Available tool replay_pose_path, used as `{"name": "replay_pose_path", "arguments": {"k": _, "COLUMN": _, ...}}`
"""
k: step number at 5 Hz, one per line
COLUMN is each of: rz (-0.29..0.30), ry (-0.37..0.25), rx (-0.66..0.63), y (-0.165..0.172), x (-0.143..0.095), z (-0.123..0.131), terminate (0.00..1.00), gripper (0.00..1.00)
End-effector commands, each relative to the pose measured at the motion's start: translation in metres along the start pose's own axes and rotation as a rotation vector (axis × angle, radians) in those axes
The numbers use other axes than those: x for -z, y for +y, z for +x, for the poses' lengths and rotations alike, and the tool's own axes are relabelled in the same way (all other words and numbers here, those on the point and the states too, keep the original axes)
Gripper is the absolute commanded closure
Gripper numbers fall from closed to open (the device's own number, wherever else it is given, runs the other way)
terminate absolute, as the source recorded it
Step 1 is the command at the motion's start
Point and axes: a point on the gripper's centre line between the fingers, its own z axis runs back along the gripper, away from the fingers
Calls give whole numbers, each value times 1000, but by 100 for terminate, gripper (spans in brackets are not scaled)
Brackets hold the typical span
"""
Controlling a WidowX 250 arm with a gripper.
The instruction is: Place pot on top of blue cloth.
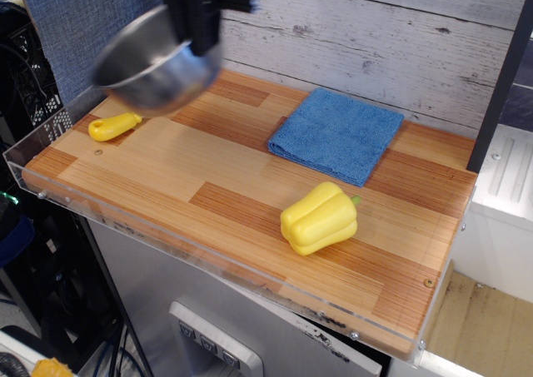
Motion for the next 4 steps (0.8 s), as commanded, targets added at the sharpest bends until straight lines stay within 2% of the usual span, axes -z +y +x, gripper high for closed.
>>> {"name": "replay_pose_path", "arguments": {"k": 1, "rz": 21, "ry": -40, "rx": 137, "y": -58, "x": -1, "z": 26, "terminate": 0, "gripper": 100}}
{"name": "replay_pose_path", "arguments": {"k": 3, "rz": 37, "ry": 34, "rx": 211, "y": -97, "x": 35, "z": 47, "terminate": 0, "gripper": 100}}
{"name": "replay_pose_path", "arguments": {"k": 4, "rz": 40, "ry": 41, "rx": 224, "y": -106, "x": 45, "z": 55, "terminate": 0, "gripper": 100}}
